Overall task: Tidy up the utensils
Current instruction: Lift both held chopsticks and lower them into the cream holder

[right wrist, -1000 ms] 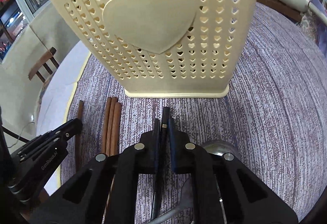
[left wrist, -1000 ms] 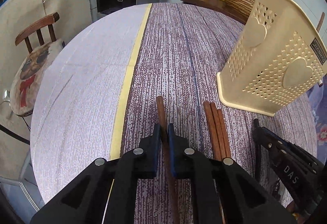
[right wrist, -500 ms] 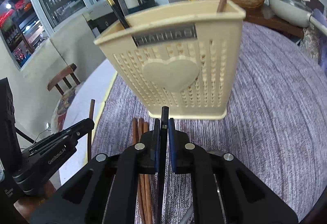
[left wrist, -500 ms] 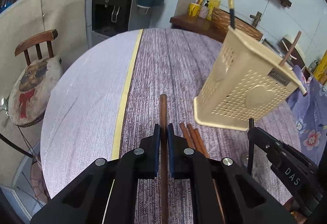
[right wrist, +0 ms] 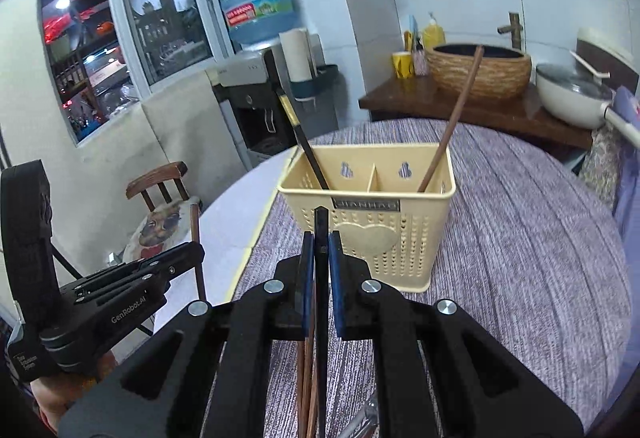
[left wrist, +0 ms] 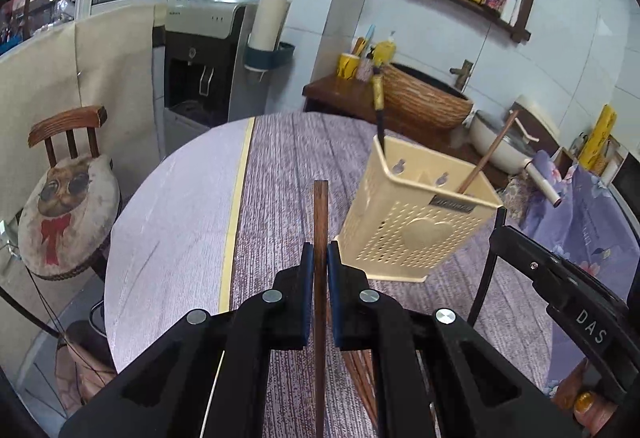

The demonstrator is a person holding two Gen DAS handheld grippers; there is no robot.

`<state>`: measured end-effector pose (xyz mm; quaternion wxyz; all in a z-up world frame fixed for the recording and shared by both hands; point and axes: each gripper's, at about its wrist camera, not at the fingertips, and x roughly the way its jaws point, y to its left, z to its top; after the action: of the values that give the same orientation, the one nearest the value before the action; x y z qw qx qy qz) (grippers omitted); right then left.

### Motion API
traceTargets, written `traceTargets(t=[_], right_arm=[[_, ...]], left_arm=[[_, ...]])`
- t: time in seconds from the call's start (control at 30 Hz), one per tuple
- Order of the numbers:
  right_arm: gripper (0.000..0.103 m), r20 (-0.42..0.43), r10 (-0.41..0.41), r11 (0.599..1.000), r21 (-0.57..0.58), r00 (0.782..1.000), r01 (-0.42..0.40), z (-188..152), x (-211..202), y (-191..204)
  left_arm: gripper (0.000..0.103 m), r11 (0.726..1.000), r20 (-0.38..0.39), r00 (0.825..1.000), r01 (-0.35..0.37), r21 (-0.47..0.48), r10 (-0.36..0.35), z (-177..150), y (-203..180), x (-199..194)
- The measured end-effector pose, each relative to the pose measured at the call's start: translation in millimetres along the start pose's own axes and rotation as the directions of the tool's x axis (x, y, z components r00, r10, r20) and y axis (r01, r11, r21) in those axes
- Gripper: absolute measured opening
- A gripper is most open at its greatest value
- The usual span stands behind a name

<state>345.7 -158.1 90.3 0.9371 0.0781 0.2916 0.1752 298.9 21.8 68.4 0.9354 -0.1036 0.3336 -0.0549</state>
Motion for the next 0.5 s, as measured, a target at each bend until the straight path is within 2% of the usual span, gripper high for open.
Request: traceTargets(t=[0.2,0.5], right_arm=[[0.009,0.043,0.014,0.999,-0.049,0.999,-0.012,5.8,-29.4,11.4],[0.008,0.058,0.021,0.997,-0.076,0.998,-0.017,11.5,-44.0,14.0]], left_arm=[[0.008,1.0,0.042,0.999,0.011,0.022,-0.012,5.8,-7.1,-19.8],[0.008,0.998,0.066,0.997,0.036,0.046,-0.039,8.3,-14.9,-37.0]])
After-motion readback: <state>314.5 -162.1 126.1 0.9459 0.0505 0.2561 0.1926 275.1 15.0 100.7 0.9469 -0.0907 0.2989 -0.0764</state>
